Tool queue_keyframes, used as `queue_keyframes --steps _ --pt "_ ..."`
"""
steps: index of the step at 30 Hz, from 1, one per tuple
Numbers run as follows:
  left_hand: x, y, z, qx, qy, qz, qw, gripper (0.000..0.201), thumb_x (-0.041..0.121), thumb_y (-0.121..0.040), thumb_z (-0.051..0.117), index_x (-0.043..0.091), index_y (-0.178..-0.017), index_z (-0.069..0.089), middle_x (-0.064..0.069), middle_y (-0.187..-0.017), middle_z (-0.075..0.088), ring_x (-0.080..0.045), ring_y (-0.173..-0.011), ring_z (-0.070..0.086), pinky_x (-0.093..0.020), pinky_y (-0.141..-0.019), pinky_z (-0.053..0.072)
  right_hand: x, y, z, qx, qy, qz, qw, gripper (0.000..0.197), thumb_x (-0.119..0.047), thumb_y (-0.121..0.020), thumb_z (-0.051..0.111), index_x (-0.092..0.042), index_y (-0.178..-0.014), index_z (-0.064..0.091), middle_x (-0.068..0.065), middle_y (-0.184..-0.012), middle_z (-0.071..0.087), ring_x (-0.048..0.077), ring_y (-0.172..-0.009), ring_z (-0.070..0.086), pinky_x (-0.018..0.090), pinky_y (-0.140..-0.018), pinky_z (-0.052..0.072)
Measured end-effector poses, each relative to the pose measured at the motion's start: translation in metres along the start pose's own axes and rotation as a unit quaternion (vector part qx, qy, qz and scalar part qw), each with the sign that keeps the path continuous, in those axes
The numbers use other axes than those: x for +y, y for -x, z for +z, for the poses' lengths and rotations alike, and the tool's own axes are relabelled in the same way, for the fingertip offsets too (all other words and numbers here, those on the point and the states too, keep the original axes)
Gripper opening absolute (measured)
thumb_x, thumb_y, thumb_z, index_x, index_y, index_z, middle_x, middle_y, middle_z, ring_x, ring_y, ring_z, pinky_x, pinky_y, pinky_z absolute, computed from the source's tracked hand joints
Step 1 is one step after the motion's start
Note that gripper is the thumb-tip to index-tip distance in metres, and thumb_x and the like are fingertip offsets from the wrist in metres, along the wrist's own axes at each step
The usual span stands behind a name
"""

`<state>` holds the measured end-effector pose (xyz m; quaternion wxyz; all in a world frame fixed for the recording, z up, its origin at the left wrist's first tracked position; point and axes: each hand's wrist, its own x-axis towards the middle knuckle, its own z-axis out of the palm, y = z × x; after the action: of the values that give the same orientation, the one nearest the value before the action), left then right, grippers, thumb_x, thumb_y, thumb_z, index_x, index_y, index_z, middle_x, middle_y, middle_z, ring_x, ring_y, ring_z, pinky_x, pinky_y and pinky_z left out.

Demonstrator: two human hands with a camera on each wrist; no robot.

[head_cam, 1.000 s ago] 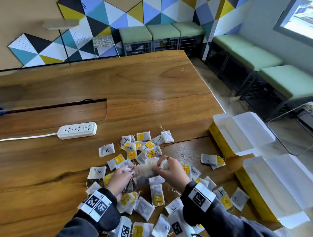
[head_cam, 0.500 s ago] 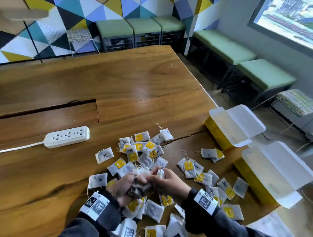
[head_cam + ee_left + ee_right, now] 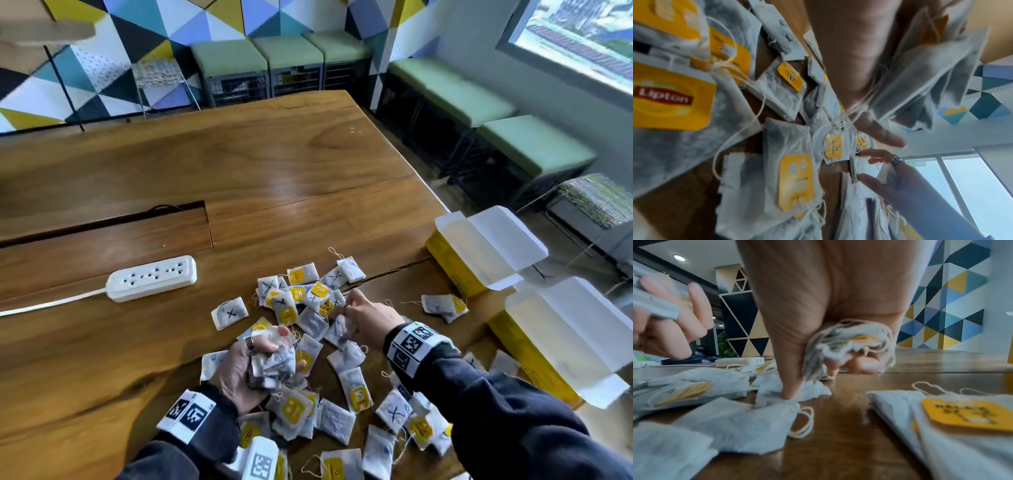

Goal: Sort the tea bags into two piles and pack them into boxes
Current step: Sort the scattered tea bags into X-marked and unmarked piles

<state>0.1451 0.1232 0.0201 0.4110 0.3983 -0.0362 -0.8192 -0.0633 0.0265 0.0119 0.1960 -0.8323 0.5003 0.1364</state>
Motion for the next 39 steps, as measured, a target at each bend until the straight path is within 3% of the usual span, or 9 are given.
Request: queue_keyframes --steps 7,10,14,21,25,29,32,34,39 --pt "0.004 0.002 -0.005 -0.033 0.000 -0.001 0.999 0.041 0.006 -0.029 0.080 0.012 -0.068 0.069 -0.011 -0.097 0.066 -0.024 -0.057 0.061 -0.017 -0.039 0.039 0.001 0.007 0.000 0.009 -0.002 0.032 0.999 0.016 -0.022 -0.089 0.047 -0.017 -0.102 0.054 0.004 -0.111 0.056 0.028 -0.083 0.061 0.035 -0.069 0.050" --pt "0.007 -0.002 -0.002 -0.017 0.006 -0.019 1.000 0.061 -0.002 -0.025 0.080 0.010 -0.080 0.056 -0.009 -0.076 0.058 -0.022 -0.049 0.057 -0.021 -0.037 0.043 0.007 0.018 -0.006 0.067 -0.097 0.061 0.991 0.007 -0.025 -0.084 0.055 -0.020 -0.088 0.052 0.002 -0.089 0.064 0.023 -0.080 0.062 0.033 -0.067 0.050" --pt "0.014 -0.013 0.011 0.022 -0.091 0.035 0.995 0.038 0.008 -0.067 0.064 0.011 -0.103 0.054 -0.004 -0.066 0.057 -0.020 -0.059 0.054 -0.032 -0.060 0.045 -0.010 0.033 -0.030 0.100 -0.418 0.013 0.903 0.022 -0.019 -0.077 0.074 -0.019 -0.088 0.054 -0.007 -0.075 0.063 0.005 -0.063 0.059 0.021 -0.057 0.052" --pt "0.035 -0.032 0.033 0.069 -0.275 0.059 0.957 0.035 0.016 -0.083 0.066 -0.003 -0.109 0.051 -0.007 -0.066 0.058 -0.008 -0.043 0.052 -0.020 -0.038 0.041 -0.035 0.018 -0.047 0.003 -0.528 -0.031 0.849 0.015 -0.014 -0.085 0.066 -0.011 -0.098 0.059 -0.009 -0.054 0.056 0.001 -0.039 0.043 0.014 -0.037 0.035" --pt "0.067 -0.046 0.036 0.140 -0.428 0.121 0.885 0.015 0.008 -0.081 0.067 0.009 -0.095 0.061 -0.006 -0.082 0.063 -0.009 -0.064 0.056 -0.015 -0.052 0.045 0.005 -0.028 -0.046 0.098 -0.467 0.071 0.876 0.007 -0.017 -0.088 0.060 -0.016 -0.095 0.061 -0.002 -0.065 0.055 0.000 -0.039 0.043 0.016 -0.039 0.036" --pt "0.112 -0.085 0.036 0.197 -0.552 0.155 0.796 0.032 -0.003 -0.085 0.058 0.006 -0.115 0.055 -0.011 -0.103 0.054 -0.007 -0.063 0.045 -0.003 -0.041 0.034 0.041 -0.088 -0.041 0.101 -0.255 0.138 0.952 0.040 -0.025 -0.086 0.057 -0.011 -0.123 0.053 0.014 -0.118 0.053 0.022 -0.101 0.055 0.029 -0.090 0.045" --pt "0.126 -0.106 0.033 0.208 -0.651 0.096 0.724 0.042 -0.007 -0.086 0.049 0.005 -0.126 0.051 -0.020 -0.128 0.054 -0.011 -0.058 0.054 -0.014 -0.037 0.036 0.047 -0.113 -0.036 0.056 -0.219 0.140 0.964 0.047 -0.031 -0.086 0.056 -0.019 -0.131 0.047 0.016 -0.130 0.045 0.027 -0.114 0.048 0.032 -0.100 0.041" --pt "0.124 -0.114 0.038 0.166 -0.709 0.051 0.684 0.047 -0.008 -0.085 0.047 0.006 -0.130 0.048 -0.022 -0.135 0.049 -0.017 -0.084 0.065 -0.029 -0.055 0.044 0.042 -0.117 -0.028 0.016 -0.198 0.110 0.974 0.044 -0.034 -0.085 0.058 -0.019 -0.126 0.052 0.014 -0.129 0.047 0.025 -0.108 0.051 0.033 -0.095 0.044" --pt "0.096 -0.126 0.046 0.057 -0.754 -0.029 0.653 0.043 -0.007 -0.084 0.047 0.010 -0.124 0.051 0.003 -0.068 0.043 0.000 -0.041 0.044 -0.011 -0.038 0.030 0.031 -0.080 -0.012 -0.020 -0.154 0.043 0.987 0.040 -0.028 -0.084 0.061 -0.014 -0.121 0.053 0.007 -0.109 0.049 0.028 -0.111 0.050 0.030 -0.092 0.044"
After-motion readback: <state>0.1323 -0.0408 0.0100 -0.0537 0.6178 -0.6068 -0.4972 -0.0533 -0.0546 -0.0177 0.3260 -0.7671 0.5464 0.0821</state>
